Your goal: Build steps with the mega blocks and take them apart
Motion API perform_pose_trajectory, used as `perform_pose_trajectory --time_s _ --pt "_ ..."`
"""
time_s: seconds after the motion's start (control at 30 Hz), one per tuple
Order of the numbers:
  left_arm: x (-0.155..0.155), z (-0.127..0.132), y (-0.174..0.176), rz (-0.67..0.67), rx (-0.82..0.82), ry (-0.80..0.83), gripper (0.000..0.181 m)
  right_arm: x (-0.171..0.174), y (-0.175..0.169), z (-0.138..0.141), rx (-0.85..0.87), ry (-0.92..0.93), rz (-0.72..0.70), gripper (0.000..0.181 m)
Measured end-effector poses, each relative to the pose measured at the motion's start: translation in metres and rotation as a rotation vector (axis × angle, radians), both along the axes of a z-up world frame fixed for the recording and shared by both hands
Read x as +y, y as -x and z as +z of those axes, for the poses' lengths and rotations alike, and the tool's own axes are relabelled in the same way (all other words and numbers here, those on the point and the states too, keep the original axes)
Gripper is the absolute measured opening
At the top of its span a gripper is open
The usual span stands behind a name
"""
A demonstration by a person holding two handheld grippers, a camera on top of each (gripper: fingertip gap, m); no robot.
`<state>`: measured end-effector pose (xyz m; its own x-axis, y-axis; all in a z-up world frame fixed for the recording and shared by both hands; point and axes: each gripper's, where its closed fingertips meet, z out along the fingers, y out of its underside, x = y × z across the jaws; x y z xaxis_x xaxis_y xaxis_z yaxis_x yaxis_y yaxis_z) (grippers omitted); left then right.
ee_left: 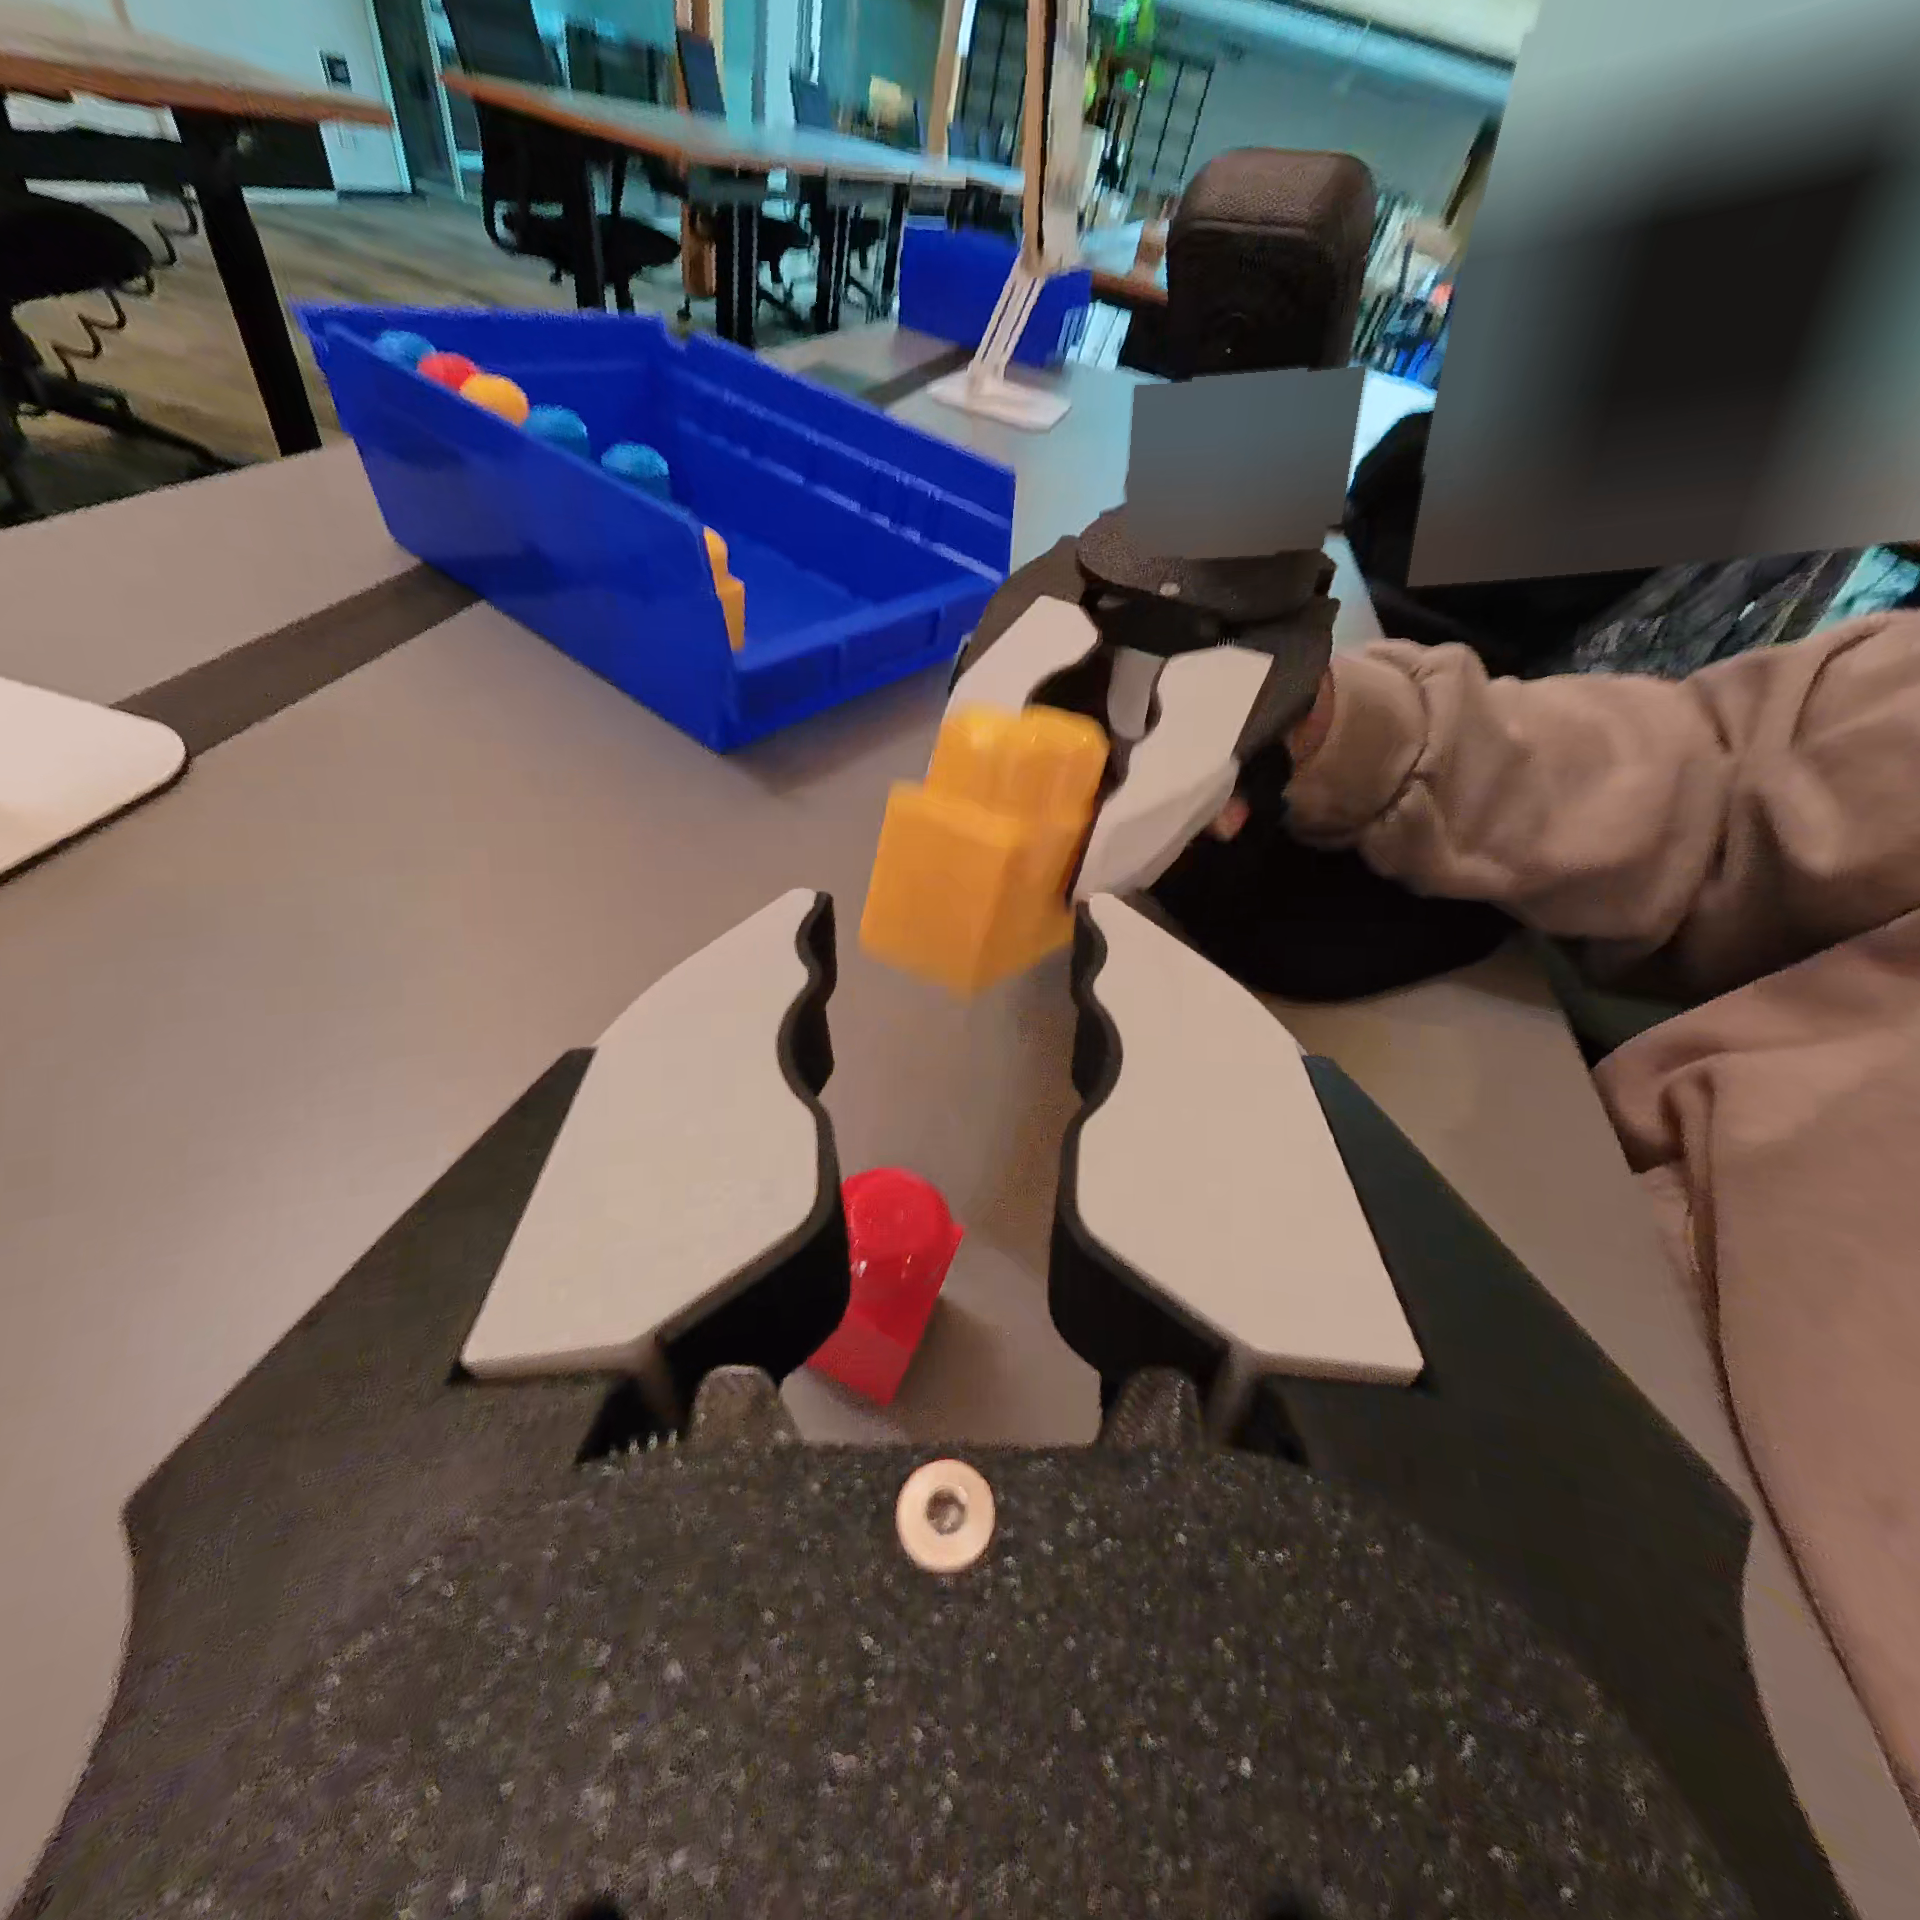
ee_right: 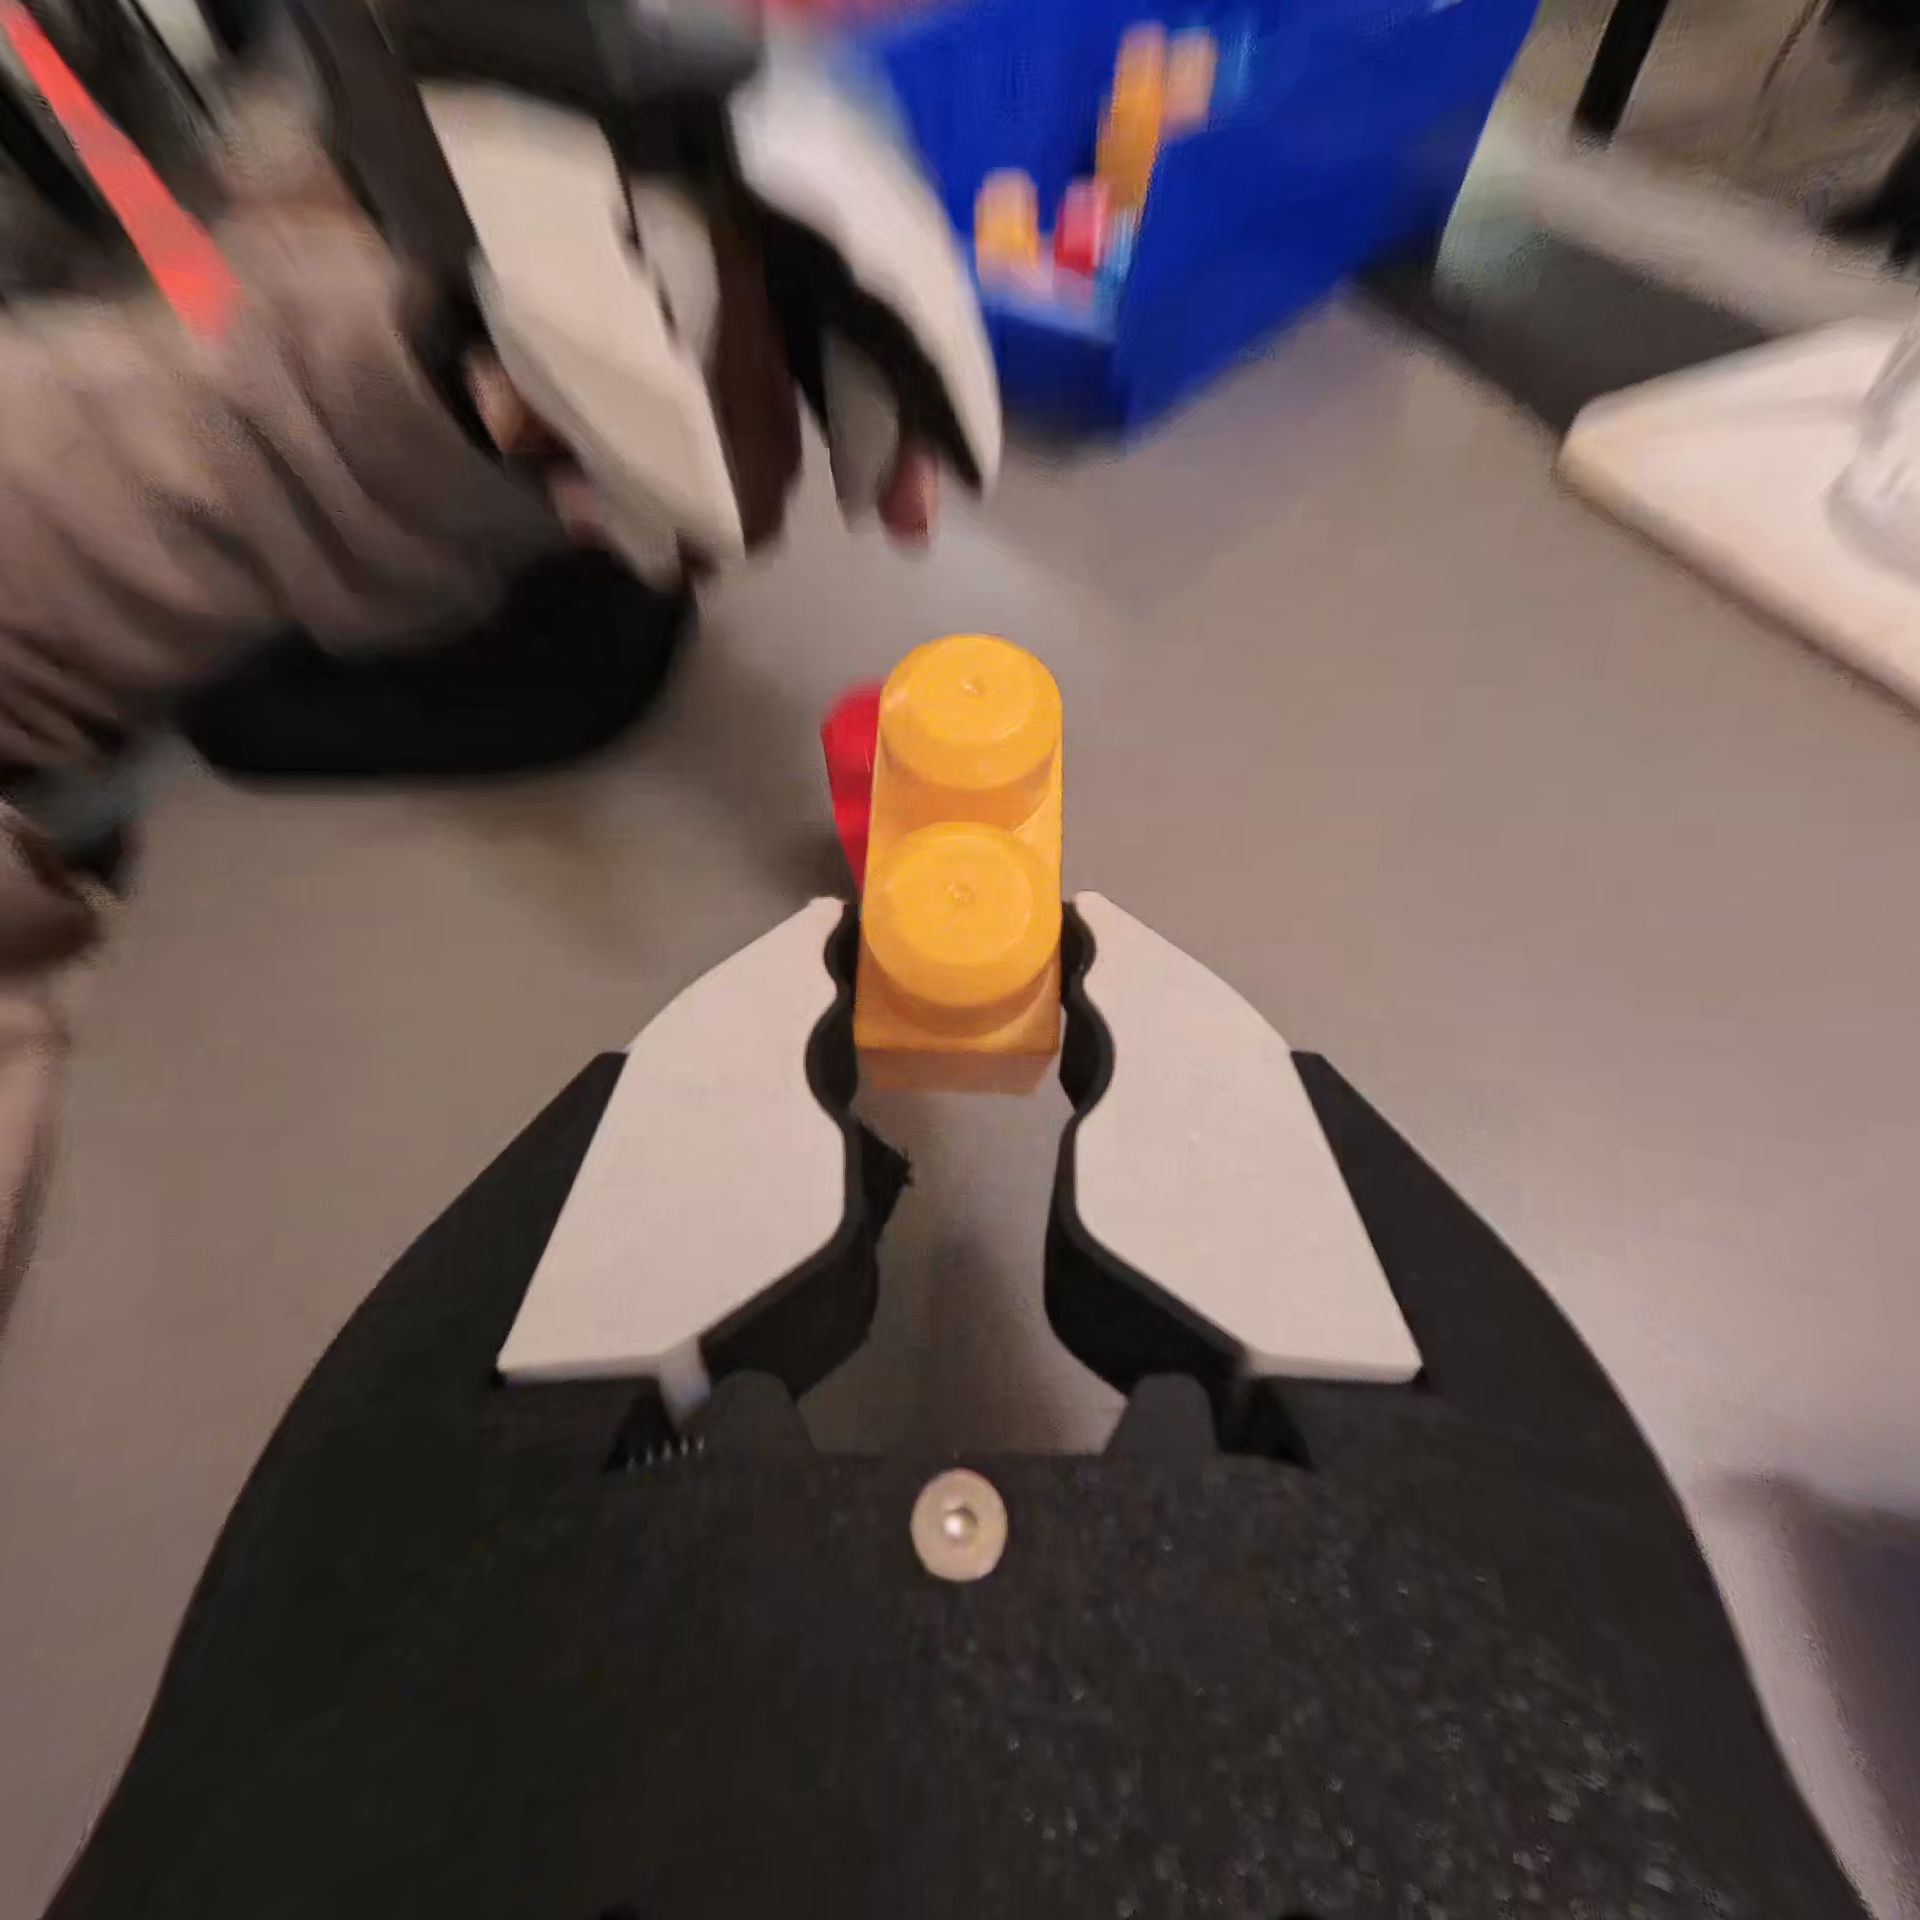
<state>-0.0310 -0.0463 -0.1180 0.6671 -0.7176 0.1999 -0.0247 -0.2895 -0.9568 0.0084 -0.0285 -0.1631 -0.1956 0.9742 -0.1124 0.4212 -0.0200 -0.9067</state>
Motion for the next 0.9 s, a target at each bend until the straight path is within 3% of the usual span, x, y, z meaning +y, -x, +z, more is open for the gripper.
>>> perform_pose_trajectory --time_s 0.13,0.23,0.47,0.7,0.9 --pt "0.0 0.023 -0.009 0.0 -0.157 -0.07 0.049 0.004 -0.016 0.089 0.517 0.313 0.035 0.036" --pt "-0.006 0.045 -0.023 -0.047 -0.286 -0.115 0.051 0.002 -0.025 0.117 0.696 0.517 0.092 0.036" --pt "-0.015 0.063 -0.041 -0.078 -0.354 -0.172 0.046 -0.04 0.001 0.103 0.624 0.454 0.17 0.036" --pt "-0.017 0.062 -0.033 -0.082 -0.304 -0.182 0.04 -0.048 0.019 0.087 0.497 0.347 0.156 0.036" --pt "-0.019 0.074 -0.002 -0.03 -0.29 -0.235 0.039 -0.039 0.038 0.023 0.107 0.049 0.106 0.055"
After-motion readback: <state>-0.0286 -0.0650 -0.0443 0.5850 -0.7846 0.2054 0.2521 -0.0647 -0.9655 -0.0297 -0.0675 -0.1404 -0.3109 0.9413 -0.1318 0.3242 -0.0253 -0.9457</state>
